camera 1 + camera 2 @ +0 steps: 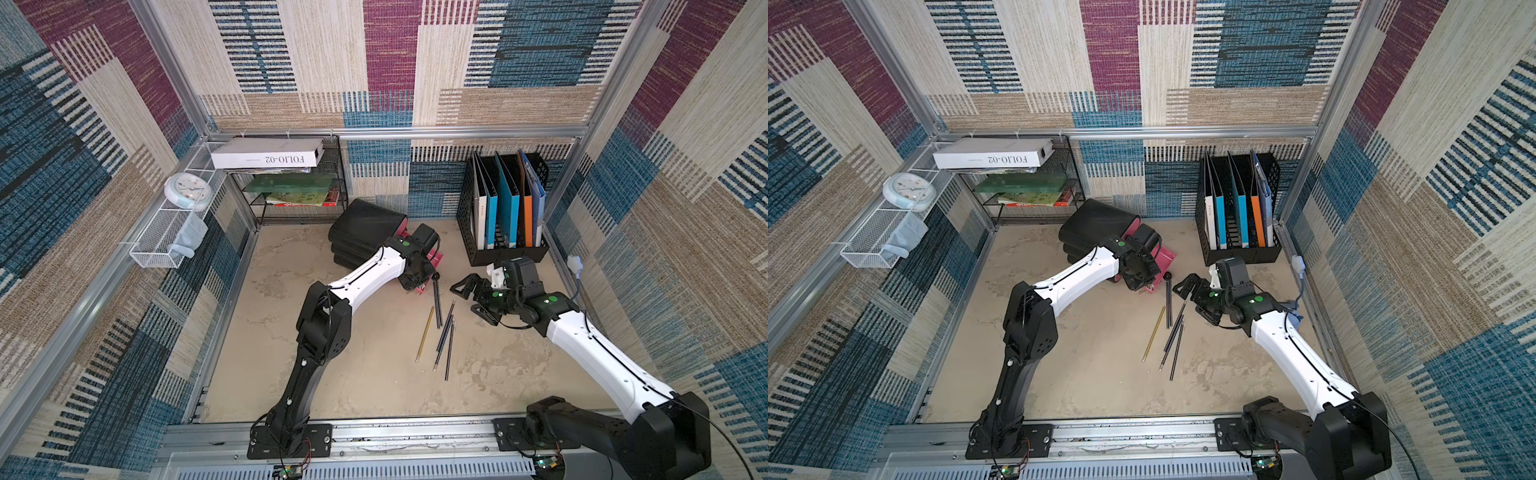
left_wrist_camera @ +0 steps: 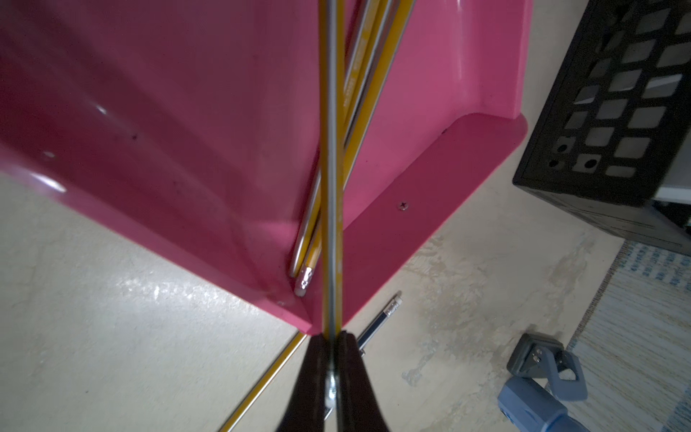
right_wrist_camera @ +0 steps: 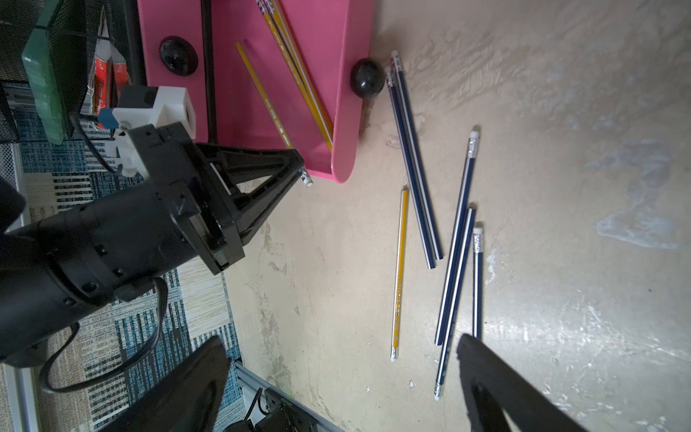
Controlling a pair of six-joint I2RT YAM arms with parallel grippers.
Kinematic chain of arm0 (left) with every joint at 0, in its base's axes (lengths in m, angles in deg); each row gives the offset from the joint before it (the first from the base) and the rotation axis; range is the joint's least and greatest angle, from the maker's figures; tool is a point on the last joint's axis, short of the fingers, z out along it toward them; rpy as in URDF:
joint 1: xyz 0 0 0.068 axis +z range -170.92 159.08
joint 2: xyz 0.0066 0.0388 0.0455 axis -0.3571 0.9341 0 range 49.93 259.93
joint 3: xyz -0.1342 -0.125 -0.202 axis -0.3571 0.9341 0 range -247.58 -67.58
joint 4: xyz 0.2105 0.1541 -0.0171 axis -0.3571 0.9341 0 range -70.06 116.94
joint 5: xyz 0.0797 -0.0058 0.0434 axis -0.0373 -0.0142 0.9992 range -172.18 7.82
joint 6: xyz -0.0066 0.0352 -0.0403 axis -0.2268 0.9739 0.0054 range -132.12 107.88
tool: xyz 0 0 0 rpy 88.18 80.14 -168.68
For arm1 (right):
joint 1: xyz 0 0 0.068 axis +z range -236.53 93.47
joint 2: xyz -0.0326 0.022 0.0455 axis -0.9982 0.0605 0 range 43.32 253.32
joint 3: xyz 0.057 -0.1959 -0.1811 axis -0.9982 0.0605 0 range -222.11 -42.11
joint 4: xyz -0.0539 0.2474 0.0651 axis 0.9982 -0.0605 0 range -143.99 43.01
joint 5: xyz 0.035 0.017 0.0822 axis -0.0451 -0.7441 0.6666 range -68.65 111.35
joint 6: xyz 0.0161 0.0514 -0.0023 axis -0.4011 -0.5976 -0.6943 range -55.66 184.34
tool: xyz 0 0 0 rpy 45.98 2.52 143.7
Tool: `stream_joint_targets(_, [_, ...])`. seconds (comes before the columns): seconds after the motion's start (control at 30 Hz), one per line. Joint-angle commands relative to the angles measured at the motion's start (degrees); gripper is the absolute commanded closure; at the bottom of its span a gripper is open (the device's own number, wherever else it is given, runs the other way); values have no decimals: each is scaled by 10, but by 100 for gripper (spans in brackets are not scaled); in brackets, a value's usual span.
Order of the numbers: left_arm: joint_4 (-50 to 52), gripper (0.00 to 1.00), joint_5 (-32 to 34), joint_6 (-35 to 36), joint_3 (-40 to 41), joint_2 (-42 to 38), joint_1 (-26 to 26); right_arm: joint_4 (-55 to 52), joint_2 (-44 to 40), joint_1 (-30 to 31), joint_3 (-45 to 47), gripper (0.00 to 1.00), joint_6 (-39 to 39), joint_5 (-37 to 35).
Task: Please place the pencils in the drawer according to their color
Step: Place the pencil in the drawer, then pick up the pencil from the center of the board.
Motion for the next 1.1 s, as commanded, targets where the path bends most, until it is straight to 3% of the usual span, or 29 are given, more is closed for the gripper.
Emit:
stream_joint_targets(0.0, [9,100,3,21,-10,8,6,-6,-2,0,-3,1,2,-6])
stream_joint_targets(0.33, [-10,98,6,39,-21,30,17,-15,-19,0,4,1,2,-12])
stream_joint_targets(0.5, [-29,64,5,49,-19,31,17,-16,-34,-1,14,1,1,-12])
stream_joint_targets(0.63, [-33,52,10,61,-20,29,17,-19,-44,-1,19,1,0,-12])
stream_joint_targets(1.07, [-65,51,-29,123,-17,-20,-13,-20,-74,0,38,1,-5,-12])
